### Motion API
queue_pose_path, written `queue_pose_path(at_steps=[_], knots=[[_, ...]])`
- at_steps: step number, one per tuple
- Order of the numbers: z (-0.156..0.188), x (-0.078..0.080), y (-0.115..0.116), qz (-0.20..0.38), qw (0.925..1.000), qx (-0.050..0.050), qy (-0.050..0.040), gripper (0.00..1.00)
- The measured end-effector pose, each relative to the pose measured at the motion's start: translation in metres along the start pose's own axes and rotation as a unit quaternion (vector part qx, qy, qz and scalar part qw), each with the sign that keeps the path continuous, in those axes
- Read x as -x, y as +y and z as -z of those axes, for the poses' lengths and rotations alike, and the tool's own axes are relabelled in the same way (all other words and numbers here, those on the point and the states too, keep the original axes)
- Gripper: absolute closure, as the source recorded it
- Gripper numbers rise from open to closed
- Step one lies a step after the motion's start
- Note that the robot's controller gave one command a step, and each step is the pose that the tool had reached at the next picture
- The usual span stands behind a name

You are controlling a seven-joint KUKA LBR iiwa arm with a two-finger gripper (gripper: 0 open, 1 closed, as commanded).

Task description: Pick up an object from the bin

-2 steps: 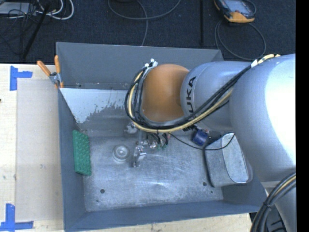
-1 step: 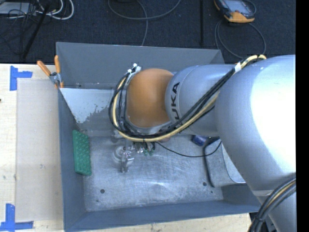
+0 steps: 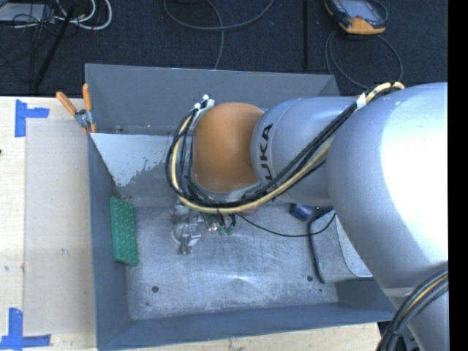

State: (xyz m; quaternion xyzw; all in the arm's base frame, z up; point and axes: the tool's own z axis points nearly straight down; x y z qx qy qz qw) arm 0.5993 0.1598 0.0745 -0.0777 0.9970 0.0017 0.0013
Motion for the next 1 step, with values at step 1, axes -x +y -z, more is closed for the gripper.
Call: queue_pose_path(at_steps=[1], knots=[[0.1428,0.0084,-0.0046,0.011,0.9999,-0.001,-0.0034,1.00]])
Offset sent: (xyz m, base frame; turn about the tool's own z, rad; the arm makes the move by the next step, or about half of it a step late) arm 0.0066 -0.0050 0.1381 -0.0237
